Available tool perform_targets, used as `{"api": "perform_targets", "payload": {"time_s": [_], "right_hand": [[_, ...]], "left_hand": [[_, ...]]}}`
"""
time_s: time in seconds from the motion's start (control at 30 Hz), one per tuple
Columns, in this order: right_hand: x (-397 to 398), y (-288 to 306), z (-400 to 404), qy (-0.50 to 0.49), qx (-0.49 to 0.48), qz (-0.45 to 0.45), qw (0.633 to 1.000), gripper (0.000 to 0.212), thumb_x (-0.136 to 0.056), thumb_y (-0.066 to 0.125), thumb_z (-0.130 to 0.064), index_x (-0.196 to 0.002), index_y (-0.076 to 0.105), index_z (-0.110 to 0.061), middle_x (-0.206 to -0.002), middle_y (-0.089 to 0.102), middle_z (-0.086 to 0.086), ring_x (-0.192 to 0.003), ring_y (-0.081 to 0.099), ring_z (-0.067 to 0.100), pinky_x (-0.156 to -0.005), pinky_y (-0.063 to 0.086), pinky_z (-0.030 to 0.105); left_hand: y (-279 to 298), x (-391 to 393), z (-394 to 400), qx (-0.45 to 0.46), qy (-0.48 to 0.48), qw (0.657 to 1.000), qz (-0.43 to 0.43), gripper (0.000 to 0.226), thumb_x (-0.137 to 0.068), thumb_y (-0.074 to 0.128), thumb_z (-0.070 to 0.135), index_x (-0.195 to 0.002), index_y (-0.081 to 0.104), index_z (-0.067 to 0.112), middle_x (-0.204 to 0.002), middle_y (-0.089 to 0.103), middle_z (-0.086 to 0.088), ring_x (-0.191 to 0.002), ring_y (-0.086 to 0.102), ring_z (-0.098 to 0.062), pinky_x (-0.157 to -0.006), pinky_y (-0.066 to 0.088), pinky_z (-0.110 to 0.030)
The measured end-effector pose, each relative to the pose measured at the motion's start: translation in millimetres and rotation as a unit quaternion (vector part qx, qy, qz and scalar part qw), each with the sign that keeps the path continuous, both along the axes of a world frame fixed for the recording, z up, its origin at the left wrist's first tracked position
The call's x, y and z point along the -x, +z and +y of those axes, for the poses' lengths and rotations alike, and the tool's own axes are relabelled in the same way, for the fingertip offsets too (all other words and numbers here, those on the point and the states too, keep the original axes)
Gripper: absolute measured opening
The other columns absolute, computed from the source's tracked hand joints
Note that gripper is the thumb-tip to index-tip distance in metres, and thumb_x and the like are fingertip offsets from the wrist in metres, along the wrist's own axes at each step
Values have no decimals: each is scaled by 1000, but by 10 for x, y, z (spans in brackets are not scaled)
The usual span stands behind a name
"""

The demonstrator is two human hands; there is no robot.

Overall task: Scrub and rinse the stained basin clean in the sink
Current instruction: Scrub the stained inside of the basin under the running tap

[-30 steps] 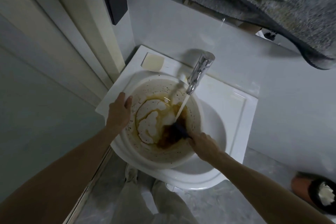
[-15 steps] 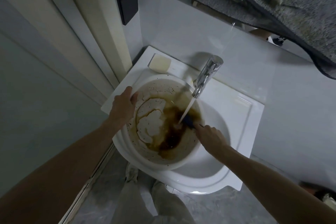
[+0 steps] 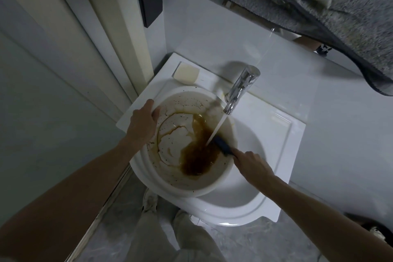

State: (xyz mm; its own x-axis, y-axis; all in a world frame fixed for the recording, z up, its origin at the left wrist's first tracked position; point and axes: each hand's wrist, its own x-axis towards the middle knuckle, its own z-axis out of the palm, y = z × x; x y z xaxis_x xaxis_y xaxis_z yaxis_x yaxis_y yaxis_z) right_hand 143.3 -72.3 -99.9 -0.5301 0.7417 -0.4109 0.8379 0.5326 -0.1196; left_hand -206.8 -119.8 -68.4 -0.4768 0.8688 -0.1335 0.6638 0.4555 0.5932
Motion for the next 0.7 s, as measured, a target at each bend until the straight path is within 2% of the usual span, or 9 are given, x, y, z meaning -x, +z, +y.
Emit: {"api": "perform_targets", "payload": {"time_s": [0.1,0.23,0.3,0.37,0.47,0.53,0.63,0.7], "right_hand": [[31,57,-157,23,78,24,996,35,-104,38,-31,-134,54,-36,-73,64,1,-58,61,22,-53,50,31],[-50,61,-76,6,-29,3,1000,34,-105,37,-32,-136,50,-28,-67,54,-2,-49,51,20,-46,39,28],[17,45,-186,20,26,25,999,34,-105,37,-33,-136,52,-32,-70,59,-2,-50,55,18,-46,41,26],[93,80,-276,46,58,16,997,34,-105,37,-33,-136,51,-36,-71,59,-3,-47,51,13,-45,41,24],[74,81,-100,7,-25,-16,1000,33,-105,36,-31,-135,50,-28,-69,57,-1,-48,51,16,-45,48,31],[106,78,-127,18,-14,-23,999,33,-105,37,-30,-136,49,-26,-71,59,0,-49,53,17,-46,48,30],[212,133,-316,77,53,-16,995,36,-105,36,-30,-139,47,-35,-76,62,3,-58,60,23,-49,41,29],[184,105,-161,65,-4,-28,997,37,-105,37,-28,-140,46,-32,-76,61,2,-58,60,24,-50,43,32]], "left_hand": [[30,-1,2,-8,-7,1000,10,32,-104,41,38,-107,50,7,-69,54,-9,-62,57,-34,-56,53,-47],[85,-1,-13,0,-1,1000,8,35,-104,40,40,-112,50,8,-81,54,-11,-77,57,-36,-67,55,-51],[123,-11,-9,0,-2,1000,14,35,-105,39,39,-115,51,7,-83,53,-11,-82,56,-36,-71,54,-51],[164,-28,1,0,-3,1000,20,36,-105,40,37,-117,52,5,-85,51,-11,-84,51,-32,-73,53,-50],[222,-38,-5,-1,-5,1000,20,34,-105,40,36,-114,52,5,-85,51,-11,-85,50,-32,-70,51,-47],[255,-39,-9,-2,-12,1000,25,34,-105,40,36,-113,52,5,-83,51,-11,-83,51,-33,-68,52,-47],[296,-54,33,6,-19,999,43,33,-105,40,35,-114,52,6,-83,51,-10,-83,52,-34,-69,51,-48],[327,-72,45,14,-19,999,45,32,-105,40,34,-116,52,6,-84,49,-11,-83,49,-32,-70,48,-48]]}}
